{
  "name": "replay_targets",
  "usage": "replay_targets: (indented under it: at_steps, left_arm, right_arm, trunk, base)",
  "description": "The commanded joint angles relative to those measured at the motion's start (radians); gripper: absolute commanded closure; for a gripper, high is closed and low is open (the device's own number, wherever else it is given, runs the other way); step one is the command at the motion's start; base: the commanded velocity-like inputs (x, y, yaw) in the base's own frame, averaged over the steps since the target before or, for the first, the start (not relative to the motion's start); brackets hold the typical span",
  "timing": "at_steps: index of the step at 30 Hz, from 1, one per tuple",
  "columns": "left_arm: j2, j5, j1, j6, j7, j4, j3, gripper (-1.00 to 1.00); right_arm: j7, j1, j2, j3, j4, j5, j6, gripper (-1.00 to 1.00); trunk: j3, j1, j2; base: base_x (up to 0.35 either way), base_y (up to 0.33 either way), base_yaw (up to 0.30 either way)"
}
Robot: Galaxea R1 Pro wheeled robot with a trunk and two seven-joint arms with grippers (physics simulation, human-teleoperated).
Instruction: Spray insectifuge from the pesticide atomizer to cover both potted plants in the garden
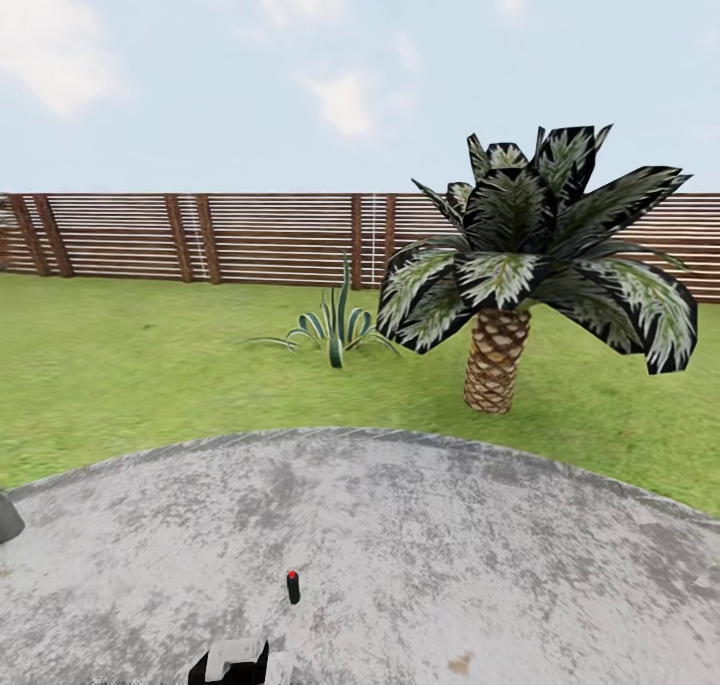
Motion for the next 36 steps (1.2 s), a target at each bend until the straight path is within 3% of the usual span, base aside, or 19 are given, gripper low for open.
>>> replay_targets:
  at_steps: [1,14,36]
  left_arm:
    - [0.0,0.005,-0.001,-0.003,0.0,0.001,0.001,-1.0]
    - [-0.001,0.004,-0.001,-0.003,0.0,0.001,0.001,-1.0]
    - [-0.002,0.005,-0.001,-0.003,0.0,0.001,0.001,-1.0]
  right_arm:
    - [-0.001,0.0,0.0,-0.001,0.001,0.01,-0.003,-1.0]
    - [-0.001,0.0,0.0,-0.001,0.001,0.01,-0.003,-1.0]
    - [-0.001,0.0,0.001,-0.001,0.001,0.01,-0.003,-1.0]
  trunk:
    - [-0.001,0.0,-0.001]
    - [-0.001,0.0,-0.001]
    - [-0.001,0.0,-0.001]
  base:
    - [0.0,-0.204,0.241]
    - [0.0,-0.067,0.249]
    - [0.0,-0.311,0.25]
